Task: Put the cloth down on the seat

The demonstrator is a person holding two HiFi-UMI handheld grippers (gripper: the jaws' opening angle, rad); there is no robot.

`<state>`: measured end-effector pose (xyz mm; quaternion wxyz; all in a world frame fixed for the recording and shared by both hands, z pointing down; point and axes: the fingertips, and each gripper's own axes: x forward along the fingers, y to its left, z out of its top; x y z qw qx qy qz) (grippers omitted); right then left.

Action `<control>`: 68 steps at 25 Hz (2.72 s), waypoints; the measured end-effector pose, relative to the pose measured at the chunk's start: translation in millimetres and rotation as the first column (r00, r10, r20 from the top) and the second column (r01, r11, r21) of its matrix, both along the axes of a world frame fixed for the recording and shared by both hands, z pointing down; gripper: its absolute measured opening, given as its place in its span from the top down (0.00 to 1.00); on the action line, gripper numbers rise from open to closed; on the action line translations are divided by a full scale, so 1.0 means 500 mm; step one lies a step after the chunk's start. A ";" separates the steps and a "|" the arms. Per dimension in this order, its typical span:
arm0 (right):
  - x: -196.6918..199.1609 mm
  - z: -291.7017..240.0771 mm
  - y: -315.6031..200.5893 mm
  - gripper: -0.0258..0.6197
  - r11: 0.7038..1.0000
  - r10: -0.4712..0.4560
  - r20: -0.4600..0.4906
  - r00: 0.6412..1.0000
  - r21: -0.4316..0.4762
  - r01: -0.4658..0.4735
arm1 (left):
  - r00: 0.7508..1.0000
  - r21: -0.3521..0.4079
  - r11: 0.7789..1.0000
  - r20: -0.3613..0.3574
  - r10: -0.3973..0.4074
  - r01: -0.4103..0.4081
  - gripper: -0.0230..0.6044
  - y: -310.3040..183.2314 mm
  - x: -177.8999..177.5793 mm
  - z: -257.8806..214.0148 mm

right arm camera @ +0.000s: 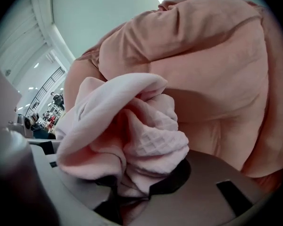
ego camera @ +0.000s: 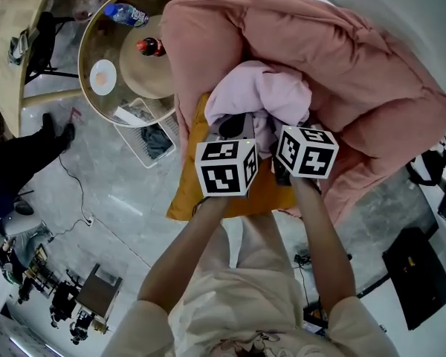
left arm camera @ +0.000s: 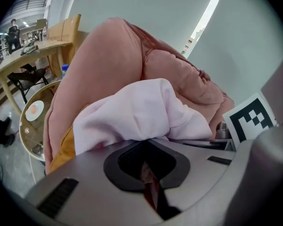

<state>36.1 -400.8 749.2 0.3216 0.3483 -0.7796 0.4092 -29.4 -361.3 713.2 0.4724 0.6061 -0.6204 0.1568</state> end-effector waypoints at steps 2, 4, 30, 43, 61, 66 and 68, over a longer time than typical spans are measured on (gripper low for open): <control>0.001 0.018 0.005 0.73 1.000 0.000 -0.007 1.000 -0.026 0.000 | 1.000 -0.012 1.000 0.000 0.014 -0.014 0.96 -0.003 0.004 0.014; 0.003 0.030 0.009 0.73 0.999 0.004 -0.007 1.000 -0.046 -0.004 | 1.000 -0.014 1.000 0.018 0.025 -0.025 0.96 -0.003 0.009 0.024; 0.078 0.012 0.024 0.52 0.988 0.136 -0.043 0.990 -0.064 -0.139 | 0.989 0.036 0.990 -0.059 0.136 -0.134 0.96 0.024 0.037 -0.020; 0.131 -0.092 0.043 0.52 0.977 0.208 -0.084 0.975 0.059 -0.203 | 0.966 0.066 0.967 -0.062 0.249 -0.245 0.96 0.117 0.084 -0.093; 0.146 -0.251 0.141 0.56 0.915 0.374 0.035 0.927 0.147 -0.375 | 0.939 0.165 0.925 0.028 0.343 -0.343 0.96 0.208 0.092 -0.241; 0.153 -0.313 0.172 0.74 0.896 0.396 0.066 0.916 0.191 -0.402 | 0.934 0.180 0.917 0.042 0.354 -0.356 0.96 0.245 0.089 -0.288; 0.158 -0.338 0.192 0.80 0.880 0.417 0.077 0.906 0.214 -0.423 | 0.933 0.185 0.915 0.034 0.359 -0.359 0.96 0.270 0.088 -0.304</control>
